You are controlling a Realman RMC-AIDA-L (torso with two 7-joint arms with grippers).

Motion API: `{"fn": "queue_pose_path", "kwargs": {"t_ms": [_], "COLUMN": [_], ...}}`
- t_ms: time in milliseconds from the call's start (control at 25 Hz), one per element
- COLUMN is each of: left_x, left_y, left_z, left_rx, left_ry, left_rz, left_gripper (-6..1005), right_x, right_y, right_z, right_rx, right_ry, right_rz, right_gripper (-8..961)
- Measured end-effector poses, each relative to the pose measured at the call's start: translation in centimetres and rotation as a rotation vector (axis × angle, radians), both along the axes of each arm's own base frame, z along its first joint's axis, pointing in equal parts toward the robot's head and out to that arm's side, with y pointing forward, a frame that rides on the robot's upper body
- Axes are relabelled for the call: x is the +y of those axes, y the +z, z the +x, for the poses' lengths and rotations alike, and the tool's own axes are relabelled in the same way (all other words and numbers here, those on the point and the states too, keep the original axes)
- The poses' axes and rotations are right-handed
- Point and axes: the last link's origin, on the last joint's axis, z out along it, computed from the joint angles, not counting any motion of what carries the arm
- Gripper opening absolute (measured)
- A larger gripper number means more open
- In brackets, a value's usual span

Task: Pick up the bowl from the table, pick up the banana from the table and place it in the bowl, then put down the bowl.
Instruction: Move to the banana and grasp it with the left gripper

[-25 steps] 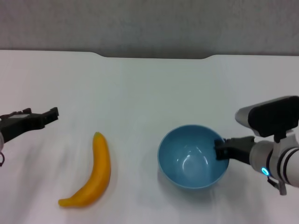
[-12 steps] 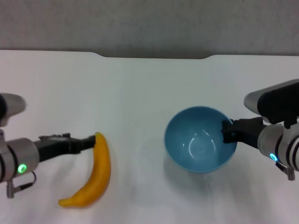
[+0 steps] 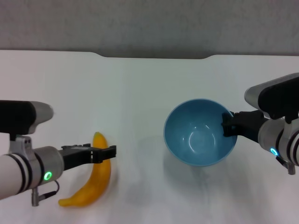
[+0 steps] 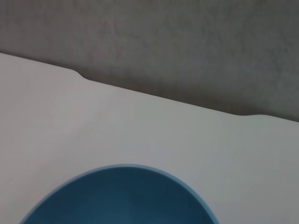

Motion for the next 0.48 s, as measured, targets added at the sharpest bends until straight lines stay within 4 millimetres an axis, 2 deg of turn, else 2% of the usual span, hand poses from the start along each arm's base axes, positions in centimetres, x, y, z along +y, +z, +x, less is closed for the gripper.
{"fn": "queue_pose_path", "kwargs": {"t_ms": [160,400,480], "left_x": [-0.1,-0.2,-0.2], "left_y": [-0.5,-0.9,-1.1], "left_z": [0.0,-2.1,-2.3], "left_rx": [-0.004,0.014,0.015], "left_ry": [0.001,0.047,0.053], "left_rz": [0.012,0.044,0.039], "left_gripper": [823,822,821], "right_x": [0.0,-0.3,-0.3], "right_y": [0.0,0.1,0.2], "right_z": [-0.4,-0.3,-0.3], "right_rx": [0.003,0.011,0.007], "right_ry": [0.012,0.018,0.022], "right_rz": [-0.001,0.008,0.013], "right_gripper": [43,43,43]}}
